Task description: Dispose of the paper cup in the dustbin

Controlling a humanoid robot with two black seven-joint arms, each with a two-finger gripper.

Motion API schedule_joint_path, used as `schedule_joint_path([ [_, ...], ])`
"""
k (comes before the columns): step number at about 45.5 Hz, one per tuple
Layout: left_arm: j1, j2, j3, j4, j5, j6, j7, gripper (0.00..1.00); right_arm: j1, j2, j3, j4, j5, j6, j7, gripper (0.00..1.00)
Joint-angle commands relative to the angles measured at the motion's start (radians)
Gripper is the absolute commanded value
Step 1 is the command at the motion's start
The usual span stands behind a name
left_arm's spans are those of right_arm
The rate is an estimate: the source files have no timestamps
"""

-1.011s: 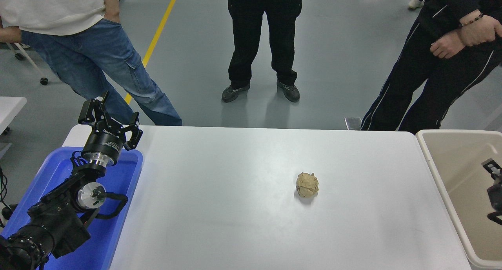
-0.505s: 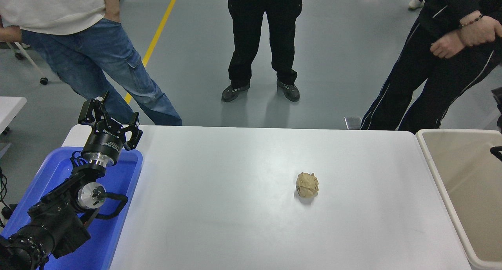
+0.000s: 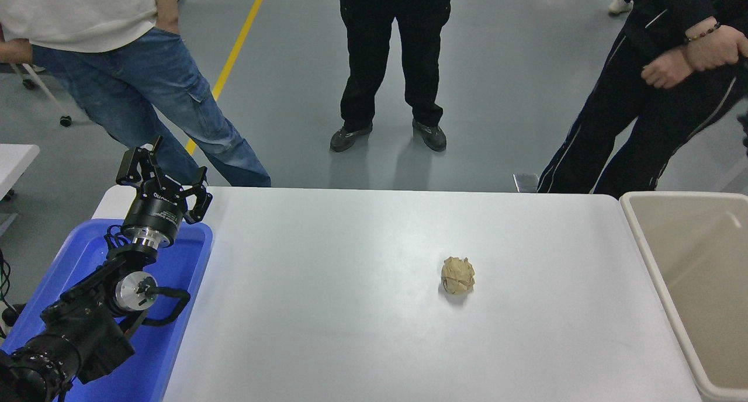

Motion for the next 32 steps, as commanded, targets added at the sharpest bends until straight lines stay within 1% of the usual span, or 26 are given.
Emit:
schedule_joint_path([
  [1, 0.0, 0.0, 0.0, 0.0, 0.0, 0.0, 0.0, 1.0, -0.07, -0.019, 0.233, 0.148, 0.001, 0.033, 0.086, 0.99],
  [7, 0.0, 0.0, 0.0, 0.0, 0.002, 0.0, 0.0, 1.0, -0.135, -0.009, 0.291, 0.167, 0.028, 0.085, 0.193, 0.99],
  [12, 0.0, 0.0, 0.0, 0.0, 0.0, -0.001, 0.0, 1.0, -0.202, 0.021, 0.328, 0.167, 0.094, 0.093, 0.261, 0.99],
  [17, 0.0, 0.0, 0.0, 0.0, 0.0, 0.0, 0.0, 1.0, -0.3, 0.065, 0.368, 0.17, 0.097, 0.107, 0.325, 0.99],
  [27, 0.0, 0.0, 0.0, 0.0, 0.0, 0.0, 0.0, 1.0, -0.452, 0.134, 0.385, 0.232, 0.096, 0.13, 0.348, 0.99],
  [32, 0.0, 0.0, 0.0, 0.0, 0.0, 0.0, 0.0, 1.0, -0.503, 0.165, 0.38, 0.252, 0.084, 0.131, 0.353, 0.99],
])
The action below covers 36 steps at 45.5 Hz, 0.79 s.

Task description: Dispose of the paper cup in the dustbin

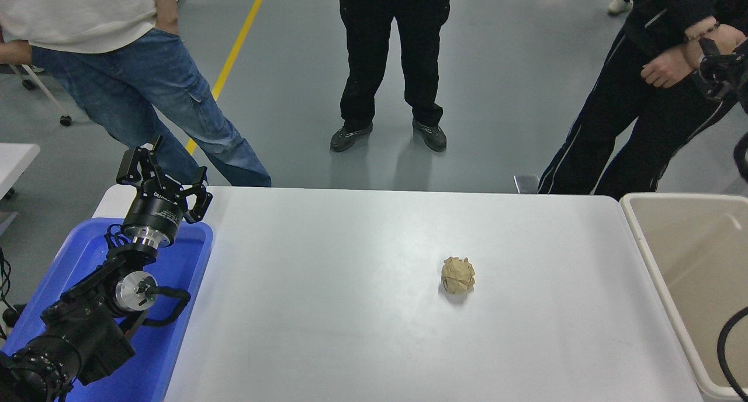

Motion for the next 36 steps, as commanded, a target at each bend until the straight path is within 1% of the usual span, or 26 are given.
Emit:
schedule_joint_path([
  [1, 0.0, 0.0, 0.0, 0.0, 0.0, 0.0, 0.001, 1.0, -0.145, 0.07, 0.017, 0.053, -0.004, 0.016, 0.04, 0.99],
  [12, 0.0, 0.0, 0.0, 0.0, 0.0, 0.0, 0.001, 1.0, -0.208, 0.104, 0.008, 0.053, -0.027, 0.016, 0.04, 0.99],
  [18, 0.0, 0.0, 0.0, 0.0, 0.0, 0.0, -0.001, 1.0, -0.236, 0.127, 0.014, 0.051, -0.027, 0.016, 0.061, 1.0],
  [23, 0.0, 0.0, 0.0, 0.0, 0.0, 0.0, -0.001, 1.0, -0.242, 0.142, 0.017, 0.048, -0.027, 0.015, 0.089, 0.99],
  [36, 0.0, 0.0, 0.0, 0.0, 0.0, 0.0, -0.001, 1.0, -0.256, 0.147, 0.019, 0.046, -0.027, 0.016, 0.095, 0.99],
])
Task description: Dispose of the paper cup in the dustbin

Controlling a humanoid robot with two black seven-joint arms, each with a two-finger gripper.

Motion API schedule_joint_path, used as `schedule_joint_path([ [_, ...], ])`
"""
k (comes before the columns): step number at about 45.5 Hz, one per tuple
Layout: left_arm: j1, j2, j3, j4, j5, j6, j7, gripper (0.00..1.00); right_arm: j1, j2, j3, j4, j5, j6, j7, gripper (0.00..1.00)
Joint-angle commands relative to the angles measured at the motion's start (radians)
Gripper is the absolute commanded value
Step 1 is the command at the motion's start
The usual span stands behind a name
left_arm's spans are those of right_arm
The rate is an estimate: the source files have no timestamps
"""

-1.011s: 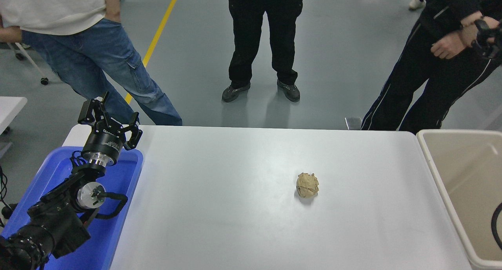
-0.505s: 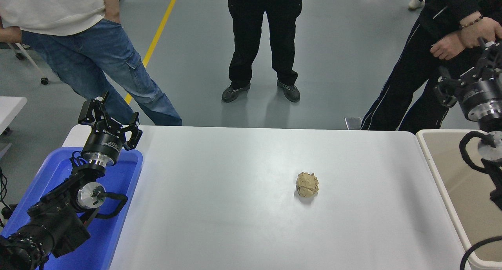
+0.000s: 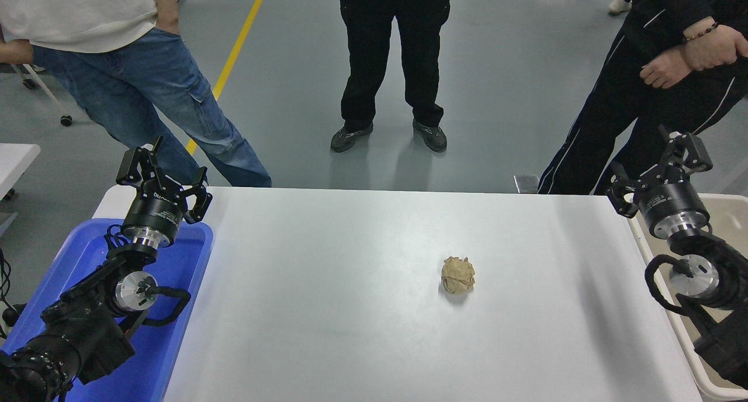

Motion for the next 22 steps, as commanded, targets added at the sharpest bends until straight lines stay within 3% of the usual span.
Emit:
schedule_joint_path([
  [1, 0.0, 0.0, 0.0, 0.0, 0.001, 0.0, 0.001, 1.0, -0.026, 0.013, 0.002, -0.002, -0.001, 0.0, 0.017, 0.99],
  [9, 0.0, 0.0, 0.0, 0.0, 0.0, 0.0, -0.001, 1.0, -0.032, 0.027, 0.001, -0.004, -0.001, 0.001, 0.087, 0.99],
  [22, 0.0, 0.0, 0.0, 0.0, 0.0, 0.0, -0.001, 1.0, -0.032, 0.028, -0.001, -0.005, -0.001, 0.001, 0.094, 0.99],
])
